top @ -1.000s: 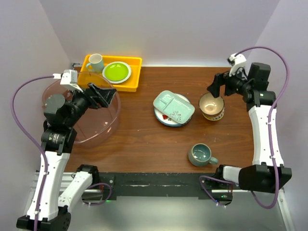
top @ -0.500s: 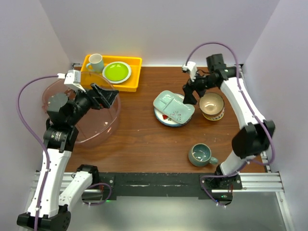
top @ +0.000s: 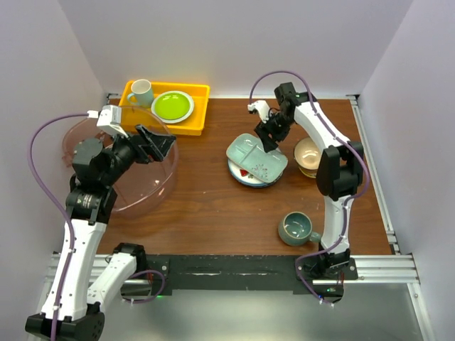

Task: Place the mixed dishes into the plastic bin
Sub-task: Pick up the plate at the center of the board.

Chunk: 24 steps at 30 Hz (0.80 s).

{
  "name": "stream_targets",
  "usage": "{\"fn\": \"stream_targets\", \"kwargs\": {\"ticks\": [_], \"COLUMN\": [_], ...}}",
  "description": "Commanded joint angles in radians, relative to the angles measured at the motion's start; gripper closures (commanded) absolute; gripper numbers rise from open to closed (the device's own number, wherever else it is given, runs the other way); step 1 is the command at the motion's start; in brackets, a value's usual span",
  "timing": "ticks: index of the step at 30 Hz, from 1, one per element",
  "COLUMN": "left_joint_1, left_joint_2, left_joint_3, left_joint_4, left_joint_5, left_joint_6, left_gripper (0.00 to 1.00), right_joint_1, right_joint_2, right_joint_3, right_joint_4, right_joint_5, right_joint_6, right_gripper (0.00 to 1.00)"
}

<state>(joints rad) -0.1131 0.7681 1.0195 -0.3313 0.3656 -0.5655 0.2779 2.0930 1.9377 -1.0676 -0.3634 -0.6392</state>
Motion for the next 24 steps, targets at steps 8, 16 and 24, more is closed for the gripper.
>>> {"fn": "stream_targets", "kwargs": {"ticks": [8, 16, 24], "left_joint_1": [0.007, 0.007, 0.007], "left_joint_2": [0.011, 0.013, 0.002], "left_joint_3": [-0.009, -0.012, -0.028], "left_joint_4": [0.015, 0.017, 0.035], "left_joint_5": [-0.001, -0.002, 0.010], "left_joint_6": [-0.019, -0.019, -0.037], "left_gripper": [0.00, 0.00, 0.00], "right_joint_1": [0.004, 0.001, -0.014], "right_joint_2": [0.088, 0.038, -0.048], "right_joint_3": [0.070, 0.089, 0.126], "right_joint_4": [-0.015, -0.005, 0.003], "right_joint_5": [0.024, 0.011, -0.029], "right_joint_6": [0.024, 0.041, 0.081], "right_gripper": [0.74, 1.00, 1.00]}}
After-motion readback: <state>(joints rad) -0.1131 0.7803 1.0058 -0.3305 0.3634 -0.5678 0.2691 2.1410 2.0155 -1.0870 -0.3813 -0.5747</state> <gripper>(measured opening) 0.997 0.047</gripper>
